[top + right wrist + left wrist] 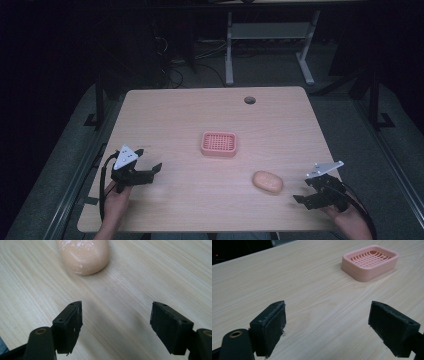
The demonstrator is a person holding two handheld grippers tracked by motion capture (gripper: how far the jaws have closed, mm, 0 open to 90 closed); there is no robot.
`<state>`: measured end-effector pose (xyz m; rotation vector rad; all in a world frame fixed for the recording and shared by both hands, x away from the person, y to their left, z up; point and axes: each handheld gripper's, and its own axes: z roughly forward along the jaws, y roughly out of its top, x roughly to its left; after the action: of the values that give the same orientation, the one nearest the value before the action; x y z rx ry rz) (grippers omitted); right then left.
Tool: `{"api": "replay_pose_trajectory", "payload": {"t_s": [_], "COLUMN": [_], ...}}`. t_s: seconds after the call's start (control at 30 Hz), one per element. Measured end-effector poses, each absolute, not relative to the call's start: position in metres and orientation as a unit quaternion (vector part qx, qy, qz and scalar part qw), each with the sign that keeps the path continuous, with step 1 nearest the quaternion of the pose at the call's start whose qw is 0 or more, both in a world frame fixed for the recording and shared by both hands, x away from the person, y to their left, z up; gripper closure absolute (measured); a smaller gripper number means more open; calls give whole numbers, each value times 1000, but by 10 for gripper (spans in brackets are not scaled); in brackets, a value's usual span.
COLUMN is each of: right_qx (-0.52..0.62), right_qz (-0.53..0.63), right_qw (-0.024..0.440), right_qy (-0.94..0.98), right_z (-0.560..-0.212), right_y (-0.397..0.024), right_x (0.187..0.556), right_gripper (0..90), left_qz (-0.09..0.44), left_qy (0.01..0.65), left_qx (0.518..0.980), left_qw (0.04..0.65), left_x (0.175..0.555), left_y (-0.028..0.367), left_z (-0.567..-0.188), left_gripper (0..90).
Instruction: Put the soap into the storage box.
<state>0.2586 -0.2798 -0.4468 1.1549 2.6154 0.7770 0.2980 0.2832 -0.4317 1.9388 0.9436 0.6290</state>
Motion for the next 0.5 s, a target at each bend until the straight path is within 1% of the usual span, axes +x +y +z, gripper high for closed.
{"api": "replay_pose_trajectory", "payload": {"t_s": [0.5], "right_qx": [370], "right_qz": [258], "right_qw": [85], "right_qy": [889], "right_z": [-445], "right_y": [-270], "right_x": [261], "right_gripper": [251], "left_qz": [254], "left_qy": [380], "left_qx": [777], "left_qw": [434], "left_x": [297], "left_y": [284], "left_z": [-431], "left_gripper": [143]}}
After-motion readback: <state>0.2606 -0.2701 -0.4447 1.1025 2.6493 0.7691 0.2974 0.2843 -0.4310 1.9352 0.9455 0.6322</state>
